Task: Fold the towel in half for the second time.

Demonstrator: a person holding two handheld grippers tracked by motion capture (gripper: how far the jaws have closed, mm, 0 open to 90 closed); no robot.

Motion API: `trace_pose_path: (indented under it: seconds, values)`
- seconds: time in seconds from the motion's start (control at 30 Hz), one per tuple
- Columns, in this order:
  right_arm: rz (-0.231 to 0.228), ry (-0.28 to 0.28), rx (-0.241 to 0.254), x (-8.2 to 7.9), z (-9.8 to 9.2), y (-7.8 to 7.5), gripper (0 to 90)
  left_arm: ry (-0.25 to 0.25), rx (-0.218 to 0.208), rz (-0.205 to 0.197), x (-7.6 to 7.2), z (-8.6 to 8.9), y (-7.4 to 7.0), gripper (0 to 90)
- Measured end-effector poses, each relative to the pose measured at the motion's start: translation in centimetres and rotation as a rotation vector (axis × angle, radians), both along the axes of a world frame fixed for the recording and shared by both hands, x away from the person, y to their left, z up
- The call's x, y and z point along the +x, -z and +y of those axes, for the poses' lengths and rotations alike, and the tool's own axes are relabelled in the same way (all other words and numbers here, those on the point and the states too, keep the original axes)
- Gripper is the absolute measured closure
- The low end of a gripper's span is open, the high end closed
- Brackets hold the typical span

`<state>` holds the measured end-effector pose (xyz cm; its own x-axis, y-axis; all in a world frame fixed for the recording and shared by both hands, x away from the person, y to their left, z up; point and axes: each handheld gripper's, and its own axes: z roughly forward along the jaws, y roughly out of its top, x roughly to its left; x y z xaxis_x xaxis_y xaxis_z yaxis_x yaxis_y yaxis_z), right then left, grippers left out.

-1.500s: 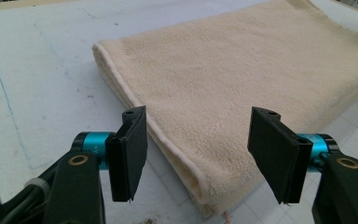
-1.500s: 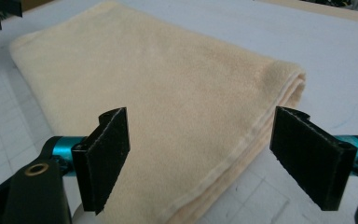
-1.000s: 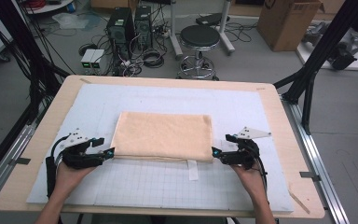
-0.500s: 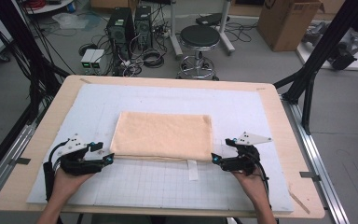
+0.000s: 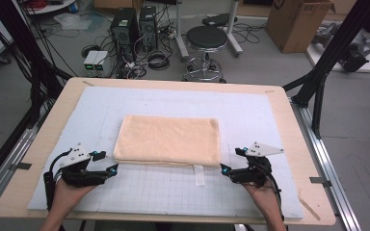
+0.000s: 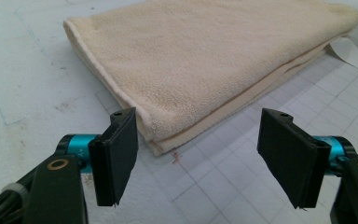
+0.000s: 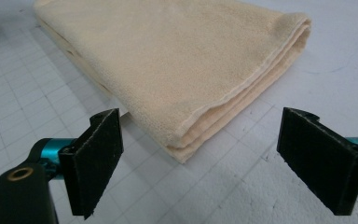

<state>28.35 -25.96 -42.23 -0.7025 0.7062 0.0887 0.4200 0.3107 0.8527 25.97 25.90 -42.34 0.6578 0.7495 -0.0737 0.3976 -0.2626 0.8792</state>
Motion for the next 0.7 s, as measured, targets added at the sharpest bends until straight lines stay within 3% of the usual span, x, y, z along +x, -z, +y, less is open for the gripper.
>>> trace_pose_path:
  seconds: [0.7]
  values:
    - [0.000,0.016,-0.004,-2.2,-1.2,0.4,12.2,-0.010,-0.016,-0.007,-2.2,0.8,0.1,26.7]
